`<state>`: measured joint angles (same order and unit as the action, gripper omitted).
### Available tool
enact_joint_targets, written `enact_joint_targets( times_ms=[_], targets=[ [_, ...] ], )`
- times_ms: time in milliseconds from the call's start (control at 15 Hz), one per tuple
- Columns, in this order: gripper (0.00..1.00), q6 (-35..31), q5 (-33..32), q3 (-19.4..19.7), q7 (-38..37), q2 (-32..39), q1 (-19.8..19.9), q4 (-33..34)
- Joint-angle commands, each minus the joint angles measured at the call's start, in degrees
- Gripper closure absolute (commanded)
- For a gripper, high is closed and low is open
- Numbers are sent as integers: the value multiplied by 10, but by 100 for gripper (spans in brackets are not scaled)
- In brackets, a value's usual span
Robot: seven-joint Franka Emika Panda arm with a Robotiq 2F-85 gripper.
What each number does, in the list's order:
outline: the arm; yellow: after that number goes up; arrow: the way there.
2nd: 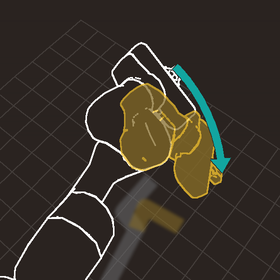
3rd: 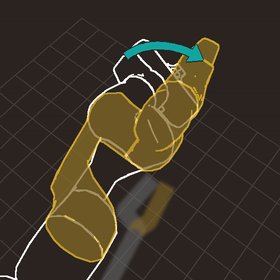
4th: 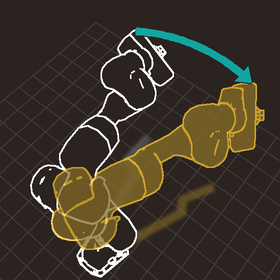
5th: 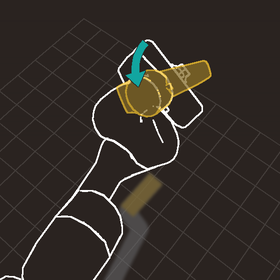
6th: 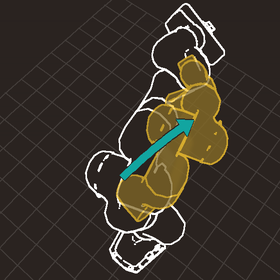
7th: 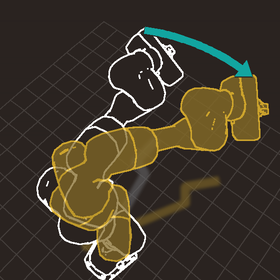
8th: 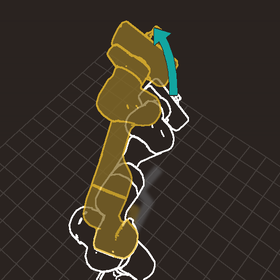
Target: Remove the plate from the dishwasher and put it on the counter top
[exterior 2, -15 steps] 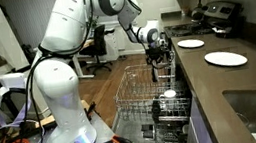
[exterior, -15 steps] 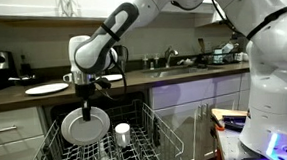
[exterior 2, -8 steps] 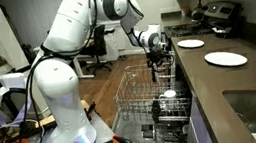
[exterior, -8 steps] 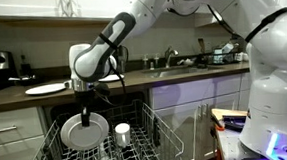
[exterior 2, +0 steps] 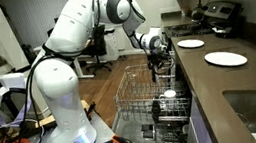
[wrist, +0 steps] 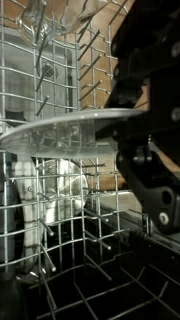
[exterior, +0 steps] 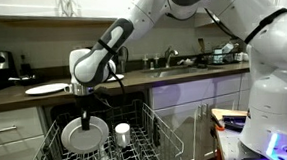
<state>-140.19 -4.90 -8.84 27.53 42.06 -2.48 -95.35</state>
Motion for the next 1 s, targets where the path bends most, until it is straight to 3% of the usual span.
enact_joint_targets(
  times_ms=[0, 933],
  targets=[
    [95, -4, 6, -10, -8, 17, 7, 24],
    [95, 9, 9, -17, 0, 58, 17, 50]
  ],
)
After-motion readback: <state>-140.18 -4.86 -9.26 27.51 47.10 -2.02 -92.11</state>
